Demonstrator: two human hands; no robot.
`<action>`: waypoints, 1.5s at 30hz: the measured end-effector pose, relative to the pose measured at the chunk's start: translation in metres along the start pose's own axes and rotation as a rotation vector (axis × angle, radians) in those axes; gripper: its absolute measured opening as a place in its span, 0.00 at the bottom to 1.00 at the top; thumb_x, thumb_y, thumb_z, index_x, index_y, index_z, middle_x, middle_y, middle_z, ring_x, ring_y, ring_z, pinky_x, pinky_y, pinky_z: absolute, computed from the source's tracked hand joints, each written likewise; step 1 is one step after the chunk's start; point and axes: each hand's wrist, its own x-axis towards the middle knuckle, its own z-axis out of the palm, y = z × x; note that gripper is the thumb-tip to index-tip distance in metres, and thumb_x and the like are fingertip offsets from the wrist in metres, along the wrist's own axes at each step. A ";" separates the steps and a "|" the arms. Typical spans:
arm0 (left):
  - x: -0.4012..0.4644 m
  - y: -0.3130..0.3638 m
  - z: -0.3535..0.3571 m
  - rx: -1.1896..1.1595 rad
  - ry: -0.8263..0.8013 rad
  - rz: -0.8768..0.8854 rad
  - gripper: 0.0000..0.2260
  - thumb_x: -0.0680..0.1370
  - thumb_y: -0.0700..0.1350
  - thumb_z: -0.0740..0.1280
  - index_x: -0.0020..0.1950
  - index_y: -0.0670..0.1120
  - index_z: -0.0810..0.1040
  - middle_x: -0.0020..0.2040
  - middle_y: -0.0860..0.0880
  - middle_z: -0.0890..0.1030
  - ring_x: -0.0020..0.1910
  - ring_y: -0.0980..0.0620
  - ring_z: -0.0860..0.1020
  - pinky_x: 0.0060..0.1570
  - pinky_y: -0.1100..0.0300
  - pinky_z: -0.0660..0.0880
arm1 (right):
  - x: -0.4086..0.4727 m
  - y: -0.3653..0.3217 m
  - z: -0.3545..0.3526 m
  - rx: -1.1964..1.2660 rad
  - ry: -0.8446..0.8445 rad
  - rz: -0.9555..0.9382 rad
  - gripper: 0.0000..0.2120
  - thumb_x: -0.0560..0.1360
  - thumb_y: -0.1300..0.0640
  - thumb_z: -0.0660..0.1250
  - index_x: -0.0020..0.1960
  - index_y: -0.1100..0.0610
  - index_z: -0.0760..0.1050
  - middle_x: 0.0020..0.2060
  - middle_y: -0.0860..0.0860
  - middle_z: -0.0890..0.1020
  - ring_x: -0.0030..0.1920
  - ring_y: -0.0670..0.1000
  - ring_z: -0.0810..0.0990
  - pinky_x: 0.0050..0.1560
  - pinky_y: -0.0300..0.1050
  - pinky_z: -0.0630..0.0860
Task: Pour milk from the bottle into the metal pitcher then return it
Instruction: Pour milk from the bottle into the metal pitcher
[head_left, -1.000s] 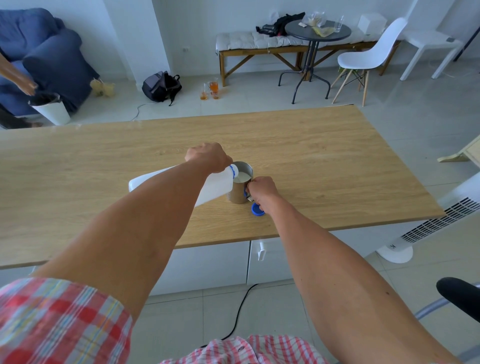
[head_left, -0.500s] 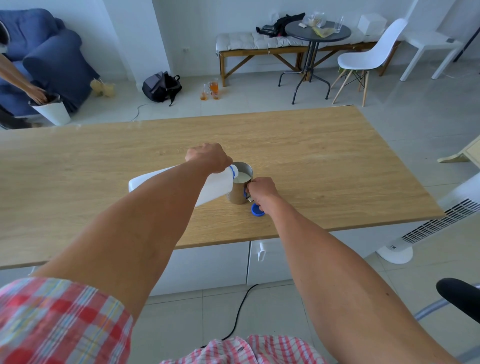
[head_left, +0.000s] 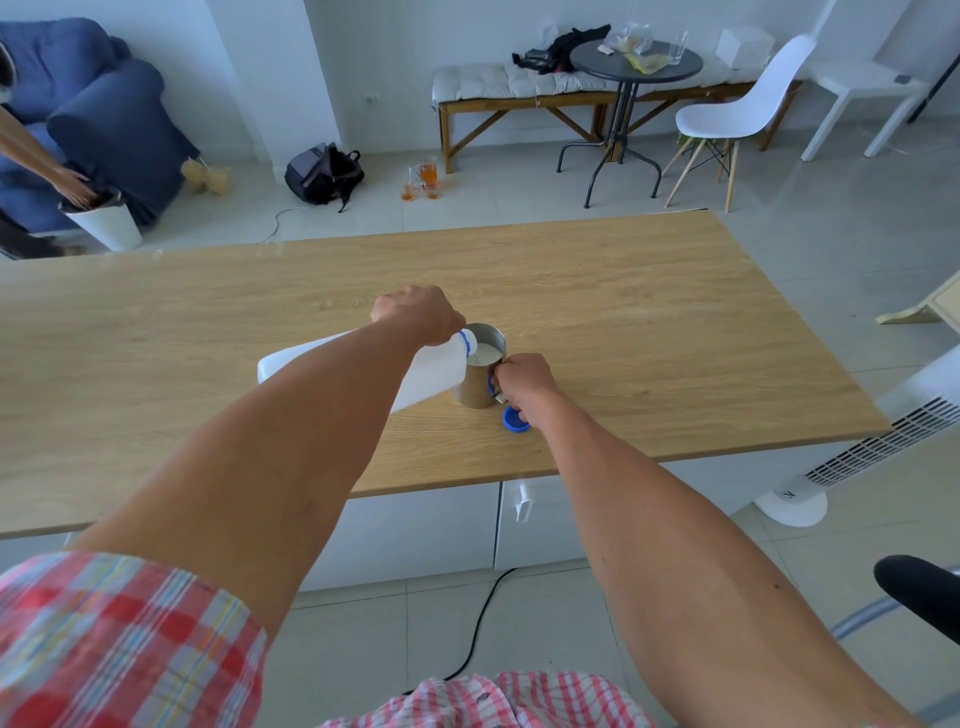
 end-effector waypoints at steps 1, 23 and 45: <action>0.000 0.000 0.000 0.001 -0.001 0.001 0.14 0.82 0.55 0.59 0.54 0.45 0.75 0.54 0.44 0.78 0.53 0.41 0.79 0.47 0.51 0.72 | 0.000 0.000 0.000 0.001 0.000 0.000 0.09 0.76 0.68 0.57 0.42 0.60 0.74 0.30 0.54 0.71 0.29 0.50 0.64 0.29 0.42 0.60; 0.001 0.000 0.000 0.001 -0.005 0.003 0.13 0.82 0.54 0.59 0.53 0.45 0.76 0.49 0.46 0.78 0.50 0.42 0.79 0.46 0.52 0.72 | 0.000 0.000 0.000 -0.008 -0.012 0.006 0.10 0.75 0.68 0.57 0.43 0.59 0.74 0.32 0.55 0.72 0.29 0.50 0.64 0.29 0.41 0.60; -0.002 0.002 -0.001 0.007 -0.005 -0.002 0.11 0.81 0.52 0.59 0.53 0.46 0.75 0.52 0.46 0.78 0.52 0.41 0.78 0.46 0.52 0.71 | 0.000 0.001 -0.001 0.003 -0.017 0.008 0.09 0.75 0.69 0.57 0.40 0.59 0.71 0.31 0.54 0.71 0.29 0.50 0.62 0.29 0.41 0.58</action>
